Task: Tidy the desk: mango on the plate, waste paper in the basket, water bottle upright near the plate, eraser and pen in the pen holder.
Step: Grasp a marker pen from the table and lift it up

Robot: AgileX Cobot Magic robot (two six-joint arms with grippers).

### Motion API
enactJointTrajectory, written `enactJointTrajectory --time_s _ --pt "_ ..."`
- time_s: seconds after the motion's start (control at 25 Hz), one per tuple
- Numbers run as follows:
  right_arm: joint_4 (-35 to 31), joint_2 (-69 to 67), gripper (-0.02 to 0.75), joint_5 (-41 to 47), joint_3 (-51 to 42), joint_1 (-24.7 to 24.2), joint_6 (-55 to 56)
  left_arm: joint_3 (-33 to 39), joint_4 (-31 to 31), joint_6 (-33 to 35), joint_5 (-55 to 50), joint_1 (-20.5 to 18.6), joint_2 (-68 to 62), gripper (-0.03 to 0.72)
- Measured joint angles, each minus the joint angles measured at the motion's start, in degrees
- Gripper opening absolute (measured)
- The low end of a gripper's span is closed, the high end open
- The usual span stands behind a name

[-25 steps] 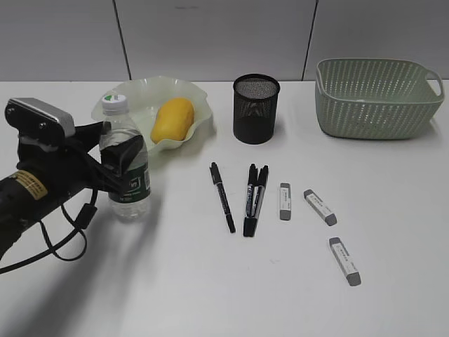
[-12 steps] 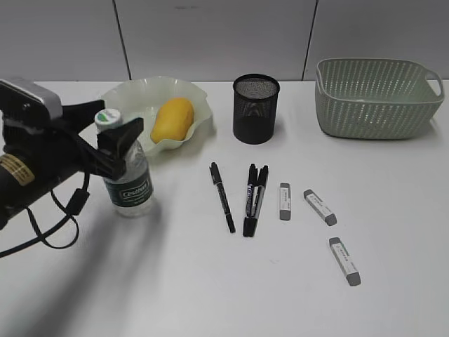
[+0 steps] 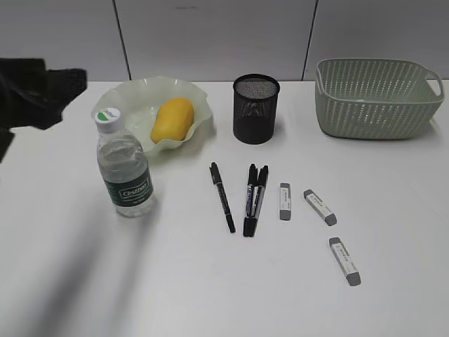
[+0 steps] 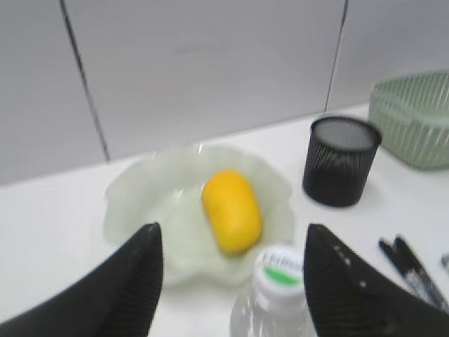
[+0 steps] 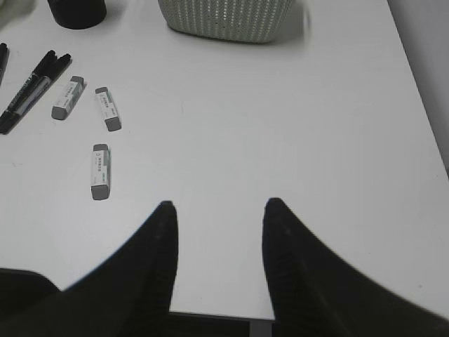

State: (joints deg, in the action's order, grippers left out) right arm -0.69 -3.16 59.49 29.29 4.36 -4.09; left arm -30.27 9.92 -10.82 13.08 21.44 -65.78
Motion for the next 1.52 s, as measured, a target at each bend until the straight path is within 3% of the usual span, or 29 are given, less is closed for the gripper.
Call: enactJointTrajectory --time_s 0.16,0.32,0.4,0.8,1.2,1.32,1.52 --pt "0.0 0.0 0.33 0.0 0.0 0.0 0.0 -4.2 -0.5 -0.6 -34.9 0.0 14.0 0.403" --pt "0.0 0.0 0.33 0.0 0.0 0.0 0.0 -4.9 -0.5 -0.7 -58.0 0.0 29.7 0.382" --pt "0.0 0.0 0.33 0.0 0.0 0.0 0.0 -4.9 -0.5 -0.8 -64.3 0.0 36.2 0.38" --pt "0.0 0.0 0.33 0.0 0.0 0.0 0.0 -0.8 0.5 -0.9 -73.3 0.0 61.5 0.379" --pt "-0.3 -1.9 0.33 -1.8 0.6 0.0 0.0 -0.6 0.7 -0.9 -73.6 0.0 66.1 0.379" --pt "-2.8 -9.8 0.335 -6.3 1.4 0.0 -1.2 -0.6 0.7 -0.9 -73.6 0.0 66.1 0.379" --pt "-11.2 -35.0 0.393 -13.1 2.1 0.0 -7.7 -0.6 0.6 -0.9 -73.6 0.0 66.1 0.407"
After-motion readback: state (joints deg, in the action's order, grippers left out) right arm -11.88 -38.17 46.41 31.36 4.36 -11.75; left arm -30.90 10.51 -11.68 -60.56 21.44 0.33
